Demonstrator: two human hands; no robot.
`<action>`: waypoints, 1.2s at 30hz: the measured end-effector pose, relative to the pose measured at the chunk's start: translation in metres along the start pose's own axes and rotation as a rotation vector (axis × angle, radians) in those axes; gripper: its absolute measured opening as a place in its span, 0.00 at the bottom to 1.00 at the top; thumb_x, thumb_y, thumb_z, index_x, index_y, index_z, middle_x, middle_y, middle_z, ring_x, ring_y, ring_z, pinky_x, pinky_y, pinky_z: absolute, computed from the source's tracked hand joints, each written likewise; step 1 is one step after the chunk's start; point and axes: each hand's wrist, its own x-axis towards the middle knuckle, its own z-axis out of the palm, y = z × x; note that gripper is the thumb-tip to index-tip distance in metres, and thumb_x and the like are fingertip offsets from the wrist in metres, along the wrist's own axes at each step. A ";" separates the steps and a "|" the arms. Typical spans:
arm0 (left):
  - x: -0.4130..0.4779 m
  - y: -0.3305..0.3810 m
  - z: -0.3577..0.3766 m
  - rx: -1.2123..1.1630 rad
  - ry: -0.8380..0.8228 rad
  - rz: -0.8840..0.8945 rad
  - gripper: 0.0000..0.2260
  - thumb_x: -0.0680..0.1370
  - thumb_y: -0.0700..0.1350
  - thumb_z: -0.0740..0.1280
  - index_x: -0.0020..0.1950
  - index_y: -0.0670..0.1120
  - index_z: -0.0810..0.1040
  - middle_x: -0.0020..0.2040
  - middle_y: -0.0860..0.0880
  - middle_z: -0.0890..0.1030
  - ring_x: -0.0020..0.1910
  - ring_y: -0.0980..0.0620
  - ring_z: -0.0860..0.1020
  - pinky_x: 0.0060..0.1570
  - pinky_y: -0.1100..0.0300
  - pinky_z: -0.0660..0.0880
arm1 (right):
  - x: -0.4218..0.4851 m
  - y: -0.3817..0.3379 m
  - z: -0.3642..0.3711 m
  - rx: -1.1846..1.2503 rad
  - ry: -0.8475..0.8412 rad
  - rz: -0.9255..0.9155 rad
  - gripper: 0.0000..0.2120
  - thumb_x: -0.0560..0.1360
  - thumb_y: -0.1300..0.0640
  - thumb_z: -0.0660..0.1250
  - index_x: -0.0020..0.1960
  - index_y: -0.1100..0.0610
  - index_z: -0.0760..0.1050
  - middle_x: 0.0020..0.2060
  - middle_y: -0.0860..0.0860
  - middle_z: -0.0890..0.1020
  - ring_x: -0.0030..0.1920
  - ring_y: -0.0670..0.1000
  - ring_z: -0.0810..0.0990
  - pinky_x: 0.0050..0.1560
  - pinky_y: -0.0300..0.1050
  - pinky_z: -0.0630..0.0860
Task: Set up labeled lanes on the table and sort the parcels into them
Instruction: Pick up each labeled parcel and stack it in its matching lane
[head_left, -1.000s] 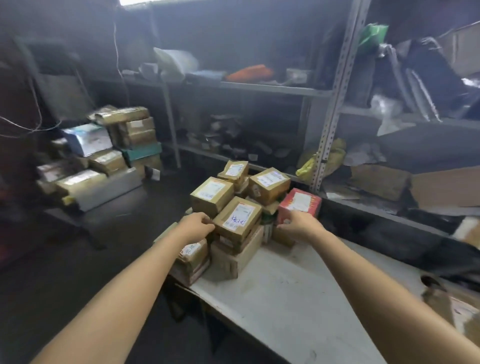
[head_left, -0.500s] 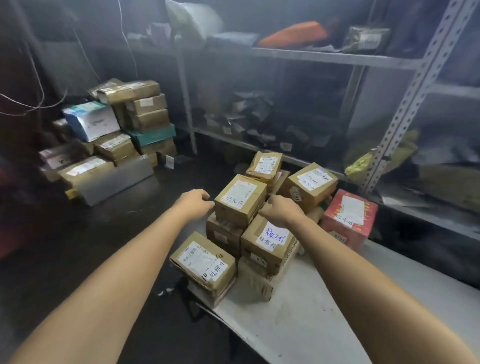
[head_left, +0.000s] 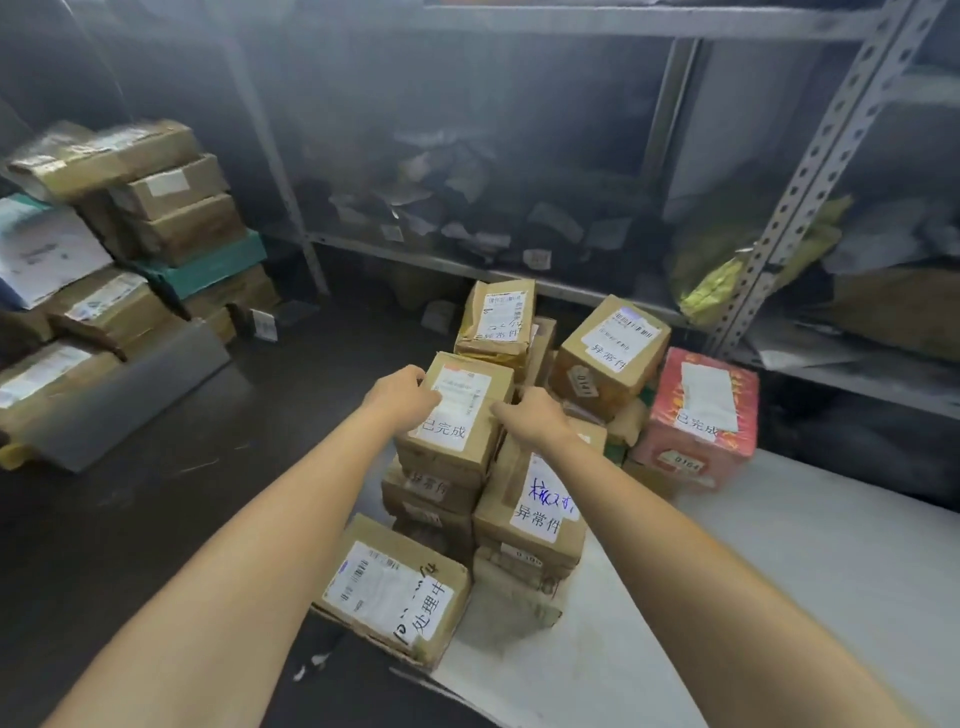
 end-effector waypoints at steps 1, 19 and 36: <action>0.007 -0.002 0.000 0.001 -0.011 0.004 0.21 0.81 0.52 0.63 0.73 0.48 0.69 0.66 0.46 0.76 0.60 0.45 0.76 0.59 0.51 0.75 | 0.001 -0.001 0.006 0.053 0.009 0.023 0.18 0.77 0.47 0.65 0.60 0.57 0.78 0.53 0.52 0.83 0.53 0.55 0.81 0.56 0.54 0.80; 0.015 0.008 -0.025 -0.404 -0.358 0.236 0.22 0.80 0.47 0.69 0.72 0.51 0.68 0.57 0.49 0.82 0.49 0.51 0.83 0.45 0.50 0.82 | -0.057 -0.030 0.016 0.459 0.447 0.140 0.20 0.75 0.58 0.74 0.65 0.53 0.74 0.58 0.50 0.82 0.55 0.52 0.81 0.60 0.52 0.79; -0.244 0.274 0.147 -0.294 -0.776 0.768 0.20 0.79 0.47 0.71 0.68 0.49 0.69 0.55 0.50 0.81 0.46 0.53 0.81 0.36 0.55 0.79 | -0.367 0.139 -0.196 0.520 1.069 0.348 0.13 0.73 0.58 0.75 0.51 0.48 0.75 0.52 0.47 0.82 0.53 0.51 0.82 0.57 0.55 0.81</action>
